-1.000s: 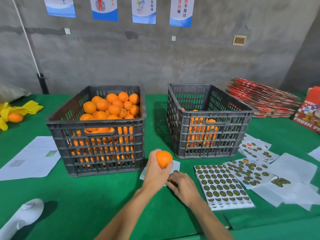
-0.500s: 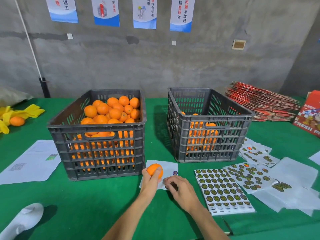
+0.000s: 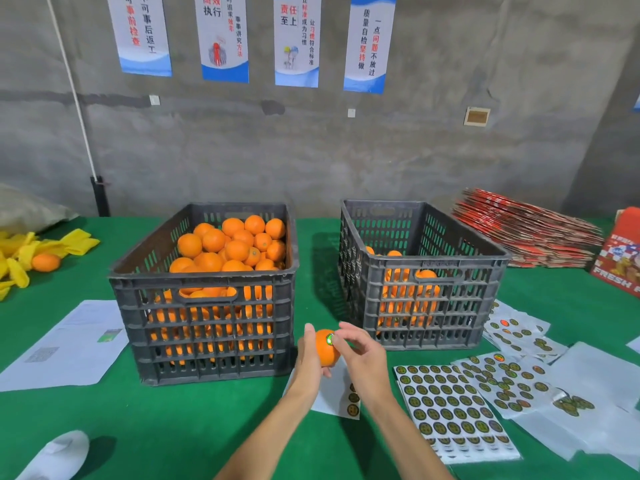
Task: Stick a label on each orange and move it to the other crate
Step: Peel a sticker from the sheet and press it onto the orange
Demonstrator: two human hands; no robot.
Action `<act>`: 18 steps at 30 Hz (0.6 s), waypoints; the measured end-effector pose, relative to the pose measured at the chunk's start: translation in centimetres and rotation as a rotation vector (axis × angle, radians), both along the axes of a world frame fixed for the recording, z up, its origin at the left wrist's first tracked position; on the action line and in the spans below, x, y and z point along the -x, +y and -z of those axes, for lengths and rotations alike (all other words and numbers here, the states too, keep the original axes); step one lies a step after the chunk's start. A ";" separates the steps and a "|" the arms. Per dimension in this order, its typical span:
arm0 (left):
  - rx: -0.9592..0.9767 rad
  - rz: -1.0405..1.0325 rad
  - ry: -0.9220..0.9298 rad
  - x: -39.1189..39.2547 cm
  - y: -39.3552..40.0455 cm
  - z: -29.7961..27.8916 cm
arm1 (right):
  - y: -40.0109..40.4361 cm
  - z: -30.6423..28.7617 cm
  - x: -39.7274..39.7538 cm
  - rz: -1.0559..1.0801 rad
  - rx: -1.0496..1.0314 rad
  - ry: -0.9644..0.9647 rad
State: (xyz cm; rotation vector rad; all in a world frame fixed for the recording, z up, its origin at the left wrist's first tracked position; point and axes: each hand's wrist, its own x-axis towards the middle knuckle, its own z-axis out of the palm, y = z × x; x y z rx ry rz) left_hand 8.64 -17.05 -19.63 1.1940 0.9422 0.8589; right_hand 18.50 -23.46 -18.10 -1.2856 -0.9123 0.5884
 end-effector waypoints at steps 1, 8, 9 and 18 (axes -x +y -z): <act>-0.052 0.012 0.024 0.1 0.2 -0.5 | 0.1 -0.6 0.0 0.006 -0.016 0.003; -0.283 0.084 -0.017 -0.1 1.9 -5.0 | 1.4 -5.4 -0.6 -0.093 -0.018 0.123; -0.326 0.071 -0.024 -0.3 2.2 -5.9 | 1.7 -6.1 -0.5 -0.101 -0.023 0.113; -0.529 0.097 0.078 -1.4 6.3 -15.0 | 4.2 -13.4 -1.9 -0.146 -0.195 -0.007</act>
